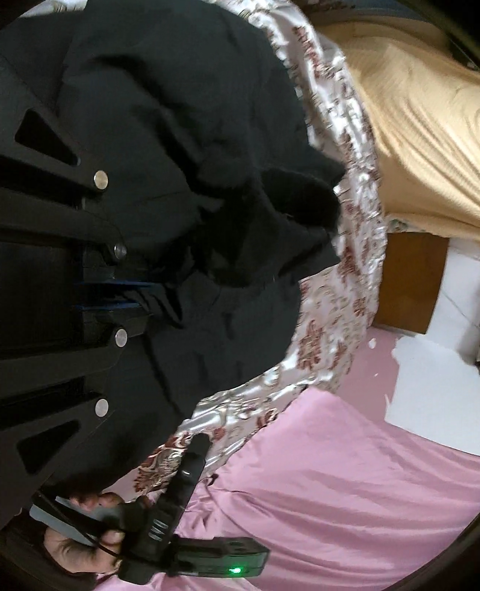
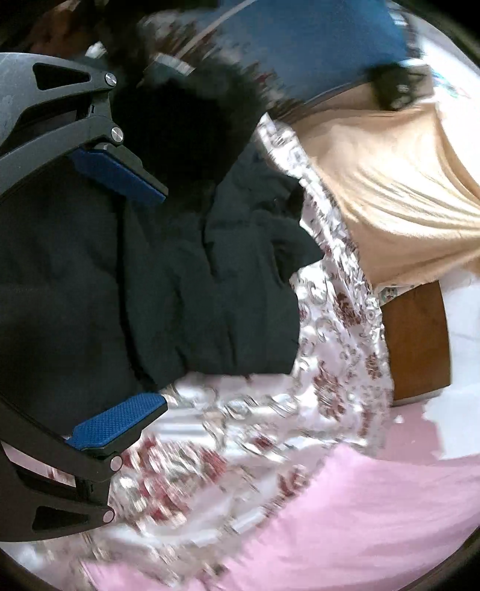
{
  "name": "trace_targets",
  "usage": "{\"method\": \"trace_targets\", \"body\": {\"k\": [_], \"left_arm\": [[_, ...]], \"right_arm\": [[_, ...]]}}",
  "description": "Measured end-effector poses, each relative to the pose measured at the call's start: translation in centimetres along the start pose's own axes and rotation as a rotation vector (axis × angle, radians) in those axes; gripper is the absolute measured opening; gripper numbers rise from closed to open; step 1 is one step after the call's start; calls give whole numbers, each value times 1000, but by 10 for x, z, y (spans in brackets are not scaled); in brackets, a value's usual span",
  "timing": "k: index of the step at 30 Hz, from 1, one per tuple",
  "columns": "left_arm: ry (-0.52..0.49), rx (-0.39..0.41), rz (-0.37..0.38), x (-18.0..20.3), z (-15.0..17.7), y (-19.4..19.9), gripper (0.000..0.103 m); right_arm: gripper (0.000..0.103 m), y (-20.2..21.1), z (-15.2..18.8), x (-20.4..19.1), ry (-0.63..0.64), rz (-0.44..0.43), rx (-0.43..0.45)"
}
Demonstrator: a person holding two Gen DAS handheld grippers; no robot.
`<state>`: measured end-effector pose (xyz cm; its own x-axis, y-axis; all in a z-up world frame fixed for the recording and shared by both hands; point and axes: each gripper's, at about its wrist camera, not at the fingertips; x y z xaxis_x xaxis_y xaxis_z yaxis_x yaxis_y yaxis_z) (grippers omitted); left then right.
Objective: Fold large clothes
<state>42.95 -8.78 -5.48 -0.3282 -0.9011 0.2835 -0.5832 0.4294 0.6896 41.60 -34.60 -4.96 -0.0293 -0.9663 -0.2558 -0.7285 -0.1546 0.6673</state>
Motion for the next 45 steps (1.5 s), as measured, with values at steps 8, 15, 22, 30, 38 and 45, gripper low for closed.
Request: {"method": "trace_targets", "body": {"k": [8, 15, 22, 30, 38, 45], "left_arm": [[23, -70, 101, -2, 8, -20, 29], [10, -102, 236, 4, 17, -17, 80], [25, -87, 185, -8, 18, 23, 80], [130, -31, -124, -75, 26, 89, 83], [231, 0, -287, -154, 29, 120, 84], [234, 3, -321, -173, 7, 94, 84]], "right_arm": [[100, -42, 13, 19, -224, -283, -55], [101, -78, 26, 24, -408, -486, -94], [101, -104, 36, 10, -429, -533, -140], [48, -99, 34, -31, -252, -320, -209], [4, -56, -16, -51, -107, -201, -79], [4, -33, -76, -18, -65, -32, 34]]}}
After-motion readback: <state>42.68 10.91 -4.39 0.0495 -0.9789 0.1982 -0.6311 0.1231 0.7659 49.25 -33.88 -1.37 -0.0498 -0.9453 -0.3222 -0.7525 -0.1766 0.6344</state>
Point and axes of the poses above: each gripper's, at about its wrist camera, not at the fingertips, and y roughly against the way its jaws point, x to its right, z to its underside
